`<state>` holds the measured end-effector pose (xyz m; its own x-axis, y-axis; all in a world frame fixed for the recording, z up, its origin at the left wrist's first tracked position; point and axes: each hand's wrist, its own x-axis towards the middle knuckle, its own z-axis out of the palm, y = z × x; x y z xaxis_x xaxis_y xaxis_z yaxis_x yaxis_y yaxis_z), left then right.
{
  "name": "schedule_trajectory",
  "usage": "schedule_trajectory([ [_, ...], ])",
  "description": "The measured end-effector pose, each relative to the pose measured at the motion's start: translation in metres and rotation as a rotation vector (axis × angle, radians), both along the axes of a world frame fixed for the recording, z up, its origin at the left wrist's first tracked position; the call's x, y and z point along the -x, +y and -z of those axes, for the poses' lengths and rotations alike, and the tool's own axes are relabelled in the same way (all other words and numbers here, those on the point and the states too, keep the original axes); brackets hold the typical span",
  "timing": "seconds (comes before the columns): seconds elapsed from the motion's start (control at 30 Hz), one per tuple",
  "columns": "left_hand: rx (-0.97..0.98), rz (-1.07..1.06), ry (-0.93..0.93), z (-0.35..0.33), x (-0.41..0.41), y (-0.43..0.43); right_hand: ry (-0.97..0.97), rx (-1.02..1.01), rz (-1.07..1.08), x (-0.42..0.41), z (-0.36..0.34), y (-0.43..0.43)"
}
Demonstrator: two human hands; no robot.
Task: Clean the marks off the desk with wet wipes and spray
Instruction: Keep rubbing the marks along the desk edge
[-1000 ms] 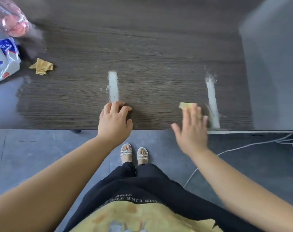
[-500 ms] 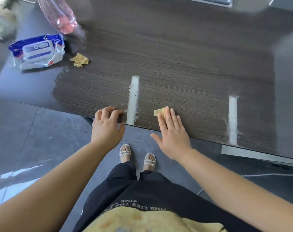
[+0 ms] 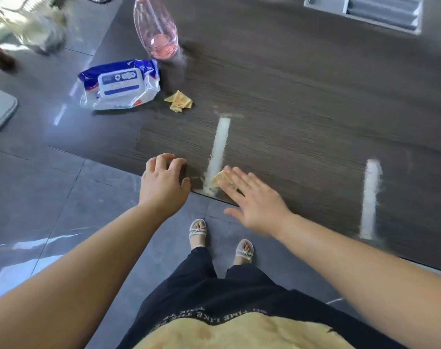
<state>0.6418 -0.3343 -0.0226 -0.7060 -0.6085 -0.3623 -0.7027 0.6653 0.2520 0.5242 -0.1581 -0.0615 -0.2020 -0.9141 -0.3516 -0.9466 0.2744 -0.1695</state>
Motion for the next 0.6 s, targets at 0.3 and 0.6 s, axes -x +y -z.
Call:
schedule_trajectory([
  [0.3,-0.036,0.139,0.038,-0.002,0.023,-0.045,0.116,-0.114,0.508,0.071,-0.003,-0.096],
  [0.6,-0.055,0.218,0.044,0.006,0.031,-0.066,0.071,-0.127,0.319,0.077,-0.011,-0.045],
])
